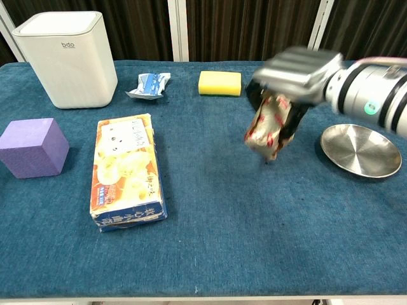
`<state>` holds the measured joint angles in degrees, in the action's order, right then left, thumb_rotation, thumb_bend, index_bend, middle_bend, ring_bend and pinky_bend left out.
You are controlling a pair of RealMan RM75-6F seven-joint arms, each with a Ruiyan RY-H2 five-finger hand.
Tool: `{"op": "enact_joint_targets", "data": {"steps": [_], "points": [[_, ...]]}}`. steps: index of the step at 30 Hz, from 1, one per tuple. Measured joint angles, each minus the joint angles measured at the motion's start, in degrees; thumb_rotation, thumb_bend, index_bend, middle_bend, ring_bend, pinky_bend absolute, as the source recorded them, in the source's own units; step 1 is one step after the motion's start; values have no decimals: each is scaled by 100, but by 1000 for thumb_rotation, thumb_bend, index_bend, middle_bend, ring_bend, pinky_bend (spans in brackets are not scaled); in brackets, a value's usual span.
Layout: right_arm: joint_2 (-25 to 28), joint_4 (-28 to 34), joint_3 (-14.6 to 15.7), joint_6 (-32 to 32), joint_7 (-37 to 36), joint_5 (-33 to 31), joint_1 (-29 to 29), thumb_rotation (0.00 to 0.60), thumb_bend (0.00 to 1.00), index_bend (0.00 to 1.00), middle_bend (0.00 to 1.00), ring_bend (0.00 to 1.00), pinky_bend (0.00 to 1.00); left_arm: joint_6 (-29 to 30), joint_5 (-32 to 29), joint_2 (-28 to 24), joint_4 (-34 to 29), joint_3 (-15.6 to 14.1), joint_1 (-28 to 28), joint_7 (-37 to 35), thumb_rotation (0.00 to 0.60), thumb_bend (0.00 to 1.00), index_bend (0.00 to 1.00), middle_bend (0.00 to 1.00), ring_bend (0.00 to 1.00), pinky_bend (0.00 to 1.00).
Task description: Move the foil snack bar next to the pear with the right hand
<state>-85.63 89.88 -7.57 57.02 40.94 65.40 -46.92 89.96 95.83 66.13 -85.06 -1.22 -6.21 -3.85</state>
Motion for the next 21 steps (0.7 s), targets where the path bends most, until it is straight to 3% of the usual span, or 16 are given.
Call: {"op": "enact_joint_targets", "data": {"steps": [7,15,18,21], "points": [[315,-359,-330,478,-796,-266,380,600,289,906,731,773,732,-66,25,-7,-13,-18,-33,-14,600,166,0,0,0,26],[-115,-1521,-576,168,-1267,-1191,445,600,288,842,731,725,688,-156,78,-37,-33,-32,-108,-35,600,166,0,0,0,26],[-518,-1989,-630,125,-1256,-1338,399,600,288,727,677,652,669,-119,89,-57,-32,-37,-98,-86,600,166,0,0,0,26],[-805,-2307,-667,90,-1273,-1405,359,600,288,513,549,543,589,-69,97,-75,-26,-43,-76,-137,600,166,0,0,0,26]]}}
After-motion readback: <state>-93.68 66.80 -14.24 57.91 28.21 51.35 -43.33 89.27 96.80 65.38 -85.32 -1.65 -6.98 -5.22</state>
